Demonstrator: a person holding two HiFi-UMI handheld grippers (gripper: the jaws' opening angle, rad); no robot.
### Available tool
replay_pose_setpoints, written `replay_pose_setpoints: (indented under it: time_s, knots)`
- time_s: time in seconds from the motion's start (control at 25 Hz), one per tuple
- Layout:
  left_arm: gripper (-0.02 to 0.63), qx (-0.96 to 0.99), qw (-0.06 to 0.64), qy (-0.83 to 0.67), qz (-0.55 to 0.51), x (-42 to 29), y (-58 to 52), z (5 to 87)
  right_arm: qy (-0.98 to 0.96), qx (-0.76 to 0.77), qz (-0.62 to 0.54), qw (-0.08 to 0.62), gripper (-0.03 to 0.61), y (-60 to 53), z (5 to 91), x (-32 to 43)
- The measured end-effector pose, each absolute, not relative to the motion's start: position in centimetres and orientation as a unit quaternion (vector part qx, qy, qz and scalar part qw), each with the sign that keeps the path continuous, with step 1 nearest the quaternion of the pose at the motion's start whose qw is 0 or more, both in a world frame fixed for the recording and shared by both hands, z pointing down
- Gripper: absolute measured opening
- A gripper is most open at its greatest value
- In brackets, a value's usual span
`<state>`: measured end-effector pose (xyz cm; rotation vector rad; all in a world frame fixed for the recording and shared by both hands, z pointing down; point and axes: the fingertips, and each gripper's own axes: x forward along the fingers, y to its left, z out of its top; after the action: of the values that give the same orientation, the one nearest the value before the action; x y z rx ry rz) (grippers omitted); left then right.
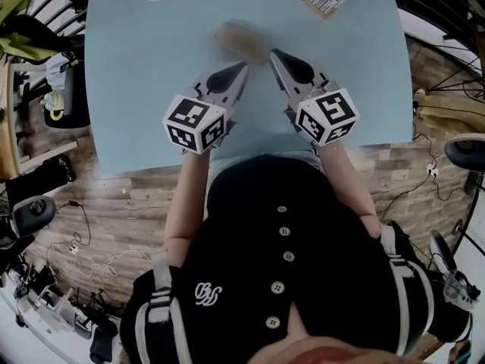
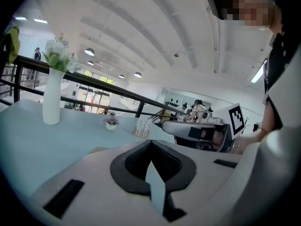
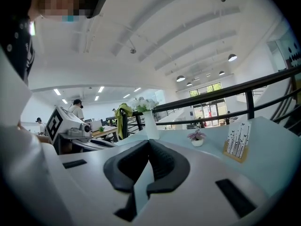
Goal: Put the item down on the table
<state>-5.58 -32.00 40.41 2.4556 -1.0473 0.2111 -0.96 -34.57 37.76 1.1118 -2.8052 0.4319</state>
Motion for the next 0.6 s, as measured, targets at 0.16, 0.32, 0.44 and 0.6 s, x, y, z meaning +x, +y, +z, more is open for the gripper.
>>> replay_pose_setpoints:
  time_s: [0.16,0.32,0.44,0.6]
  knots:
    - [0.009,0.887,0.214,-0.392,0.117,-5.4,-31.4,41.6,-0.918,0.368,0.138,0.055,0.011,-34.5,38.1,-0.7]
    - [0.009,0.882,0.225,-0.397,0.116,-5.7,-31.1,42.1,-0.919,0.364,0.136,0.069,0.009,-34.3,38.7,-0.5]
    - [0.009,0.879,0.227,-0.403,0.116,-5.8,-30.9,42.3,-0.920,0.358,0.140,0.078,0.011,-34.0,39.3,-0.4]
    - [0.009,0.875,0.232,-0.409,0.113,-6.4,-31.0,42.4,-0.921,0.354,0.142,0.082,0.009,-33.9,39.5,-0.7]
